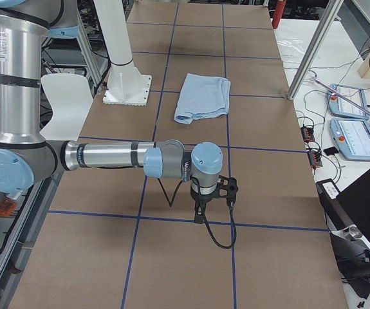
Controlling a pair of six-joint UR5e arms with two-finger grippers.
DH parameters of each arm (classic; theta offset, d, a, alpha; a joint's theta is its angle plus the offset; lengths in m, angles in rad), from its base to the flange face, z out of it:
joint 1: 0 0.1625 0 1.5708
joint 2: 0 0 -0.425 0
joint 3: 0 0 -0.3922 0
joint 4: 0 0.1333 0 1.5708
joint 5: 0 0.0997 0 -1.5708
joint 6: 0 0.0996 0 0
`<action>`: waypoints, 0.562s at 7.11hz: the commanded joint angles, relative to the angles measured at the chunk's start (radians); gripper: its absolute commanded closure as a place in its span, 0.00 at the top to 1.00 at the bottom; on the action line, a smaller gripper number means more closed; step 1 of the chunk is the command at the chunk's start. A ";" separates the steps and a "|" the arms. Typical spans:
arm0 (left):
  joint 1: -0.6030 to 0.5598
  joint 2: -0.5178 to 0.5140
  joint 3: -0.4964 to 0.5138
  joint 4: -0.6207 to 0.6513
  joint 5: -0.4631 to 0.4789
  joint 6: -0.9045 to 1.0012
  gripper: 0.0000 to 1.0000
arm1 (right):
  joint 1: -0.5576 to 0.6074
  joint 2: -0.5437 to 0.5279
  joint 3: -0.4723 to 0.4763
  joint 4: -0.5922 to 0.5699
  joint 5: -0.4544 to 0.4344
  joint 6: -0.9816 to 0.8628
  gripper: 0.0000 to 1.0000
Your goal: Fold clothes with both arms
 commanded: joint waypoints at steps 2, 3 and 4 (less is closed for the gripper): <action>0.000 0.000 0.000 0.000 0.000 0.000 1.00 | -0.002 0.002 0.000 0.000 0.001 0.002 1.00; 0.000 0.000 0.000 0.000 0.002 0.000 1.00 | -0.002 0.002 0.000 0.000 0.000 0.002 1.00; 0.000 0.000 0.000 0.000 0.002 0.000 1.00 | -0.002 0.002 -0.005 0.000 0.001 0.002 1.00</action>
